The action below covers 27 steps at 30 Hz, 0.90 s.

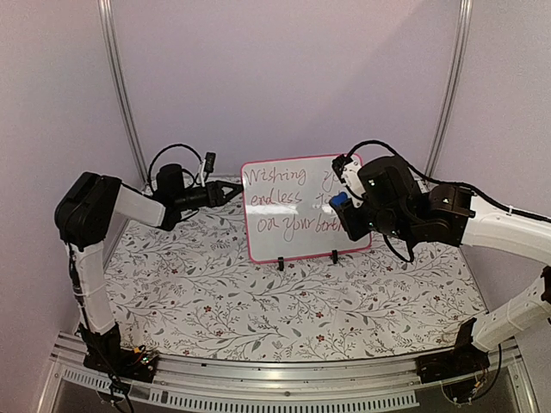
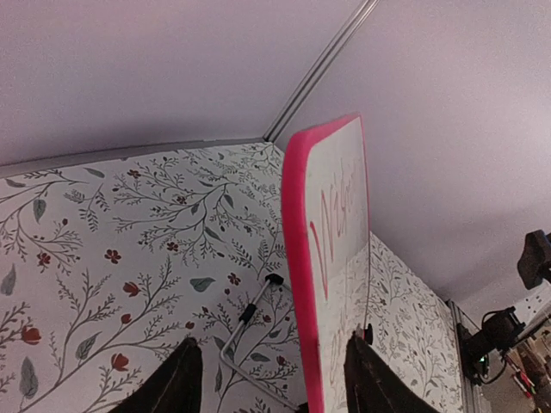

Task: Erase the whiteboard
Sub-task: Rotate the whiteboard at the center of the board.

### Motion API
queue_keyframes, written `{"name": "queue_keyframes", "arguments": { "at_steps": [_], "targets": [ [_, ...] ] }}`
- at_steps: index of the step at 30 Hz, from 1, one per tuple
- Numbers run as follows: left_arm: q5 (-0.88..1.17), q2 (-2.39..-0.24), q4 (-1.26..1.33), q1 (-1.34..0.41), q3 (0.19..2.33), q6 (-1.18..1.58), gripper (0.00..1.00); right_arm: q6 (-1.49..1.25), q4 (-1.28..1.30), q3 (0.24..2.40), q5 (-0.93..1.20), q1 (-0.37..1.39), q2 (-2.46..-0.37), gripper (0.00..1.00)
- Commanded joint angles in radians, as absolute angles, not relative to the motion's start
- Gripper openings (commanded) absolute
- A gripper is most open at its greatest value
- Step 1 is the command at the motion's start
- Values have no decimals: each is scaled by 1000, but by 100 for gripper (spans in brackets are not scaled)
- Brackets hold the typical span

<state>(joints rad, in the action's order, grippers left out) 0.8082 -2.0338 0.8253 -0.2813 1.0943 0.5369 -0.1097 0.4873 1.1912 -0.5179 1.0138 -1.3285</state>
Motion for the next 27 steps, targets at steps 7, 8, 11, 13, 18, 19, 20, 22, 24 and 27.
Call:
{"name": "queue_keyframes", "arguments": {
  "at_steps": [7, 8, 11, 13, 18, 19, 20, 22, 24, 27],
  "targets": [
    [846, -2066, 822, -309, 1135, 549, 50, -91, 459, 1206, -532, 995, -1339, 12],
    [841, -2064, 817, -312, 1137, 549, 47, -89, 458, 1206, -532, 994, -1340, 11],
    [831, -2062, 795, -326, 1146, 543, 35, -86, 457, 1206, -531, 992, -1342, 11],
    [822, -2058, 792, -332, 1143, 543, 29, -86, 457, 1205, -531, 991, -1343, 11],
    [814, -2043, 799, -345, 1121, 548, 12, -86, 455, 1199, -529, 988, -1339, 11],
    [810, -2039, 801, -348, 1113, 550, 10, -85, 455, 1198, -528, 987, -1338, 11],
    [806, -2033, 802, -352, 1107, 552, 7, -84, 455, 1198, -528, 987, -1338, 11],
    [798, -2018, 805, -359, 1088, 559, 5, -83, 454, 1198, -527, 986, -1336, 11],
    [787, -1999, 808, -366, 1069, 566, 0, -83, 455, 1198, -525, 986, -1335, 12],
    [763, -1963, 808, -382, 1033, 582, 0, -83, 454, 1197, -522, 987, -1332, 12]
  ]
}}
